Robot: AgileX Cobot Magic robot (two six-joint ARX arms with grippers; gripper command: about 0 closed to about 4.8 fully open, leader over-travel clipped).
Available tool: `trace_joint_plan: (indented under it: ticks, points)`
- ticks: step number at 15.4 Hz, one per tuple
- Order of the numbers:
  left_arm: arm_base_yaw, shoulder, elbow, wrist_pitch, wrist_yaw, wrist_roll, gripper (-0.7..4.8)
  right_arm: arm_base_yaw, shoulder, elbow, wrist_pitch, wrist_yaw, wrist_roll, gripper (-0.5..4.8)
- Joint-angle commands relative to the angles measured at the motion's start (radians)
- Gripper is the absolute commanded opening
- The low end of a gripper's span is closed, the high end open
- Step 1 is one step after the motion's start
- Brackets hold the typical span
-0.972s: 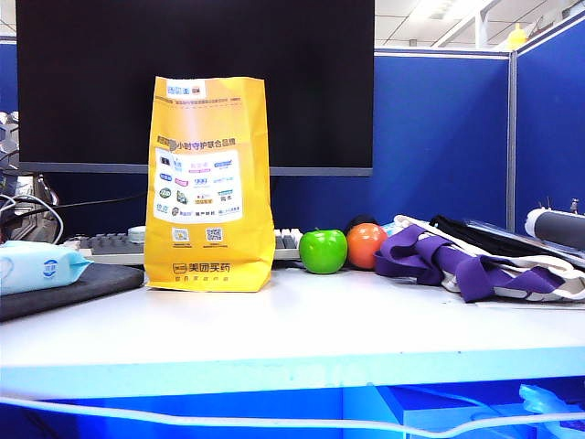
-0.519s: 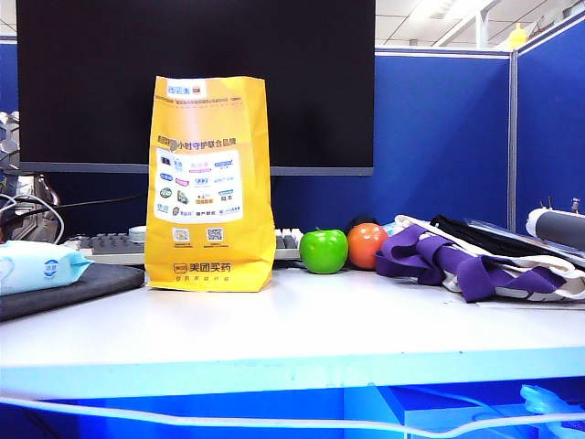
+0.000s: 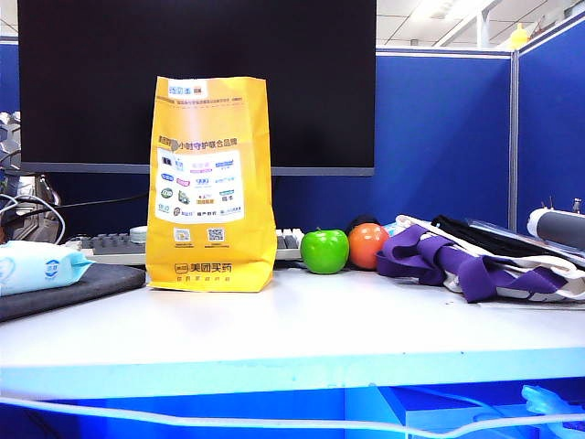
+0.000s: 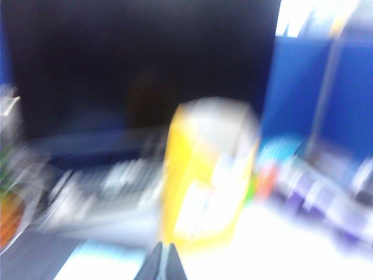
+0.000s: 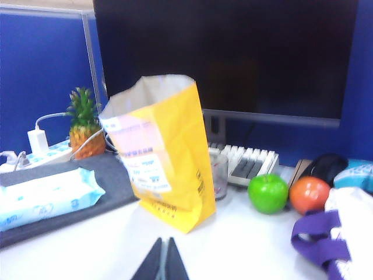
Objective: Pick up the Rubik's Cube and throw it into the yellow paper bag.
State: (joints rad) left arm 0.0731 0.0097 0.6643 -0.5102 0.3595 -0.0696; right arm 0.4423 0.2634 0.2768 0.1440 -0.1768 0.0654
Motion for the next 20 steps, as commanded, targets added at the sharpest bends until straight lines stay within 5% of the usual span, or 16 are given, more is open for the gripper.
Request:
trace_joint_plan:
  ticks: [1, 5, 7, 8, 12, 16, 20]
  points:
    - [0.000, 0.002, -0.192, 0.259, 0.019, -0.145, -0.05, 0.000, 0.000, -0.027, 0.029, 0.003, 0.010, -0.07]
    - [-0.005, 0.002, -0.444, 0.397, -0.098, -0.152, -0.05, 0.000, 0.012, -0.044, 0.008, 0.067, 0.009, -0.07]
    - [-0.006, 0.002, -0.481, 0.396, -0.094, -0.093, -0.05, 0.000, 0.046, -0.063, 0.010, 0.071, 0.009, -0.06]
    - [-0.007, 0.002, -0.493, 0.392, -0.097, 0.008, -0.05, 0.000, 0.100, -0.074, 0.013, 0.067, 0.005, -0.06]
    - [-0.007, 0.002, -0.523, 0.392, -0.219, 0.024, -0.05, 0.000, 0.296, -0.093, 0.159, 0.060, 0.006, -0.06]
    - [-0.007, 0.002, -0.560, 0.339, -0.175, 0.006, -0.05, 0.000, 0.400, -0.093, 0.243, -0.036, 0.009, -0.06]
    - [-0.007, 0.002, -0.565, 0.304, -0.111, 0.009, -0.05, 0.000, 0.294, -0.093, 0.316, 0.077, 0.024, -0.06]
